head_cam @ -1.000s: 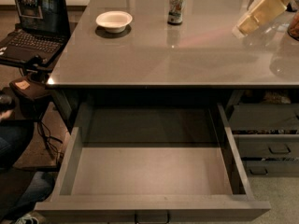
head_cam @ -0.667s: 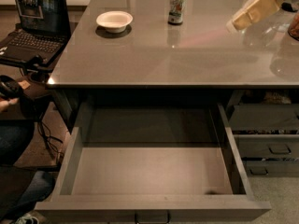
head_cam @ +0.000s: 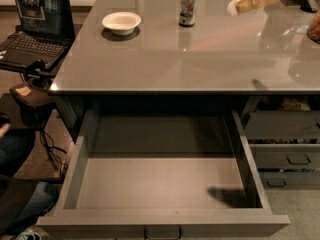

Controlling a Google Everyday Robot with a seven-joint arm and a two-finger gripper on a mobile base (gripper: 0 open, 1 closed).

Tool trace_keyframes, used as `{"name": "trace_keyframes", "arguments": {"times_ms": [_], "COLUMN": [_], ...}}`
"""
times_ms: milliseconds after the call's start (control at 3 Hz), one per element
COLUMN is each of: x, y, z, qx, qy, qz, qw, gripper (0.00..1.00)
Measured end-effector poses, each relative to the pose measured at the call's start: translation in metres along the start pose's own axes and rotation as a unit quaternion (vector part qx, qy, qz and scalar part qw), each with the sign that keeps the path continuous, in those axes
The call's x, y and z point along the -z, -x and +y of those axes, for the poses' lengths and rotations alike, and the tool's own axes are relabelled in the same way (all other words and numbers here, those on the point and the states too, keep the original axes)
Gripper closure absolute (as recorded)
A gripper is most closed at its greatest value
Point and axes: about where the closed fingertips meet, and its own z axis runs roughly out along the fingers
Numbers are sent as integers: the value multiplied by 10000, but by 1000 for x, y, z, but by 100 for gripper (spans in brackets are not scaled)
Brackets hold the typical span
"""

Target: Place 7up can into top drawer

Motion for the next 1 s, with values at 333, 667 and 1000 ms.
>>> {"name": "trace_keyframes", "arguments": {"times_ms": [333,667,1000], "x": [0,-20,-67], "y": [0,-5,-7], "z": [0,4,8], "qx": [1,-382,-939], "qy": [3,283,517], "qz": [3,-340,-777], "qw": [10000,9983,9912], "gripper": [0,0,0]}}
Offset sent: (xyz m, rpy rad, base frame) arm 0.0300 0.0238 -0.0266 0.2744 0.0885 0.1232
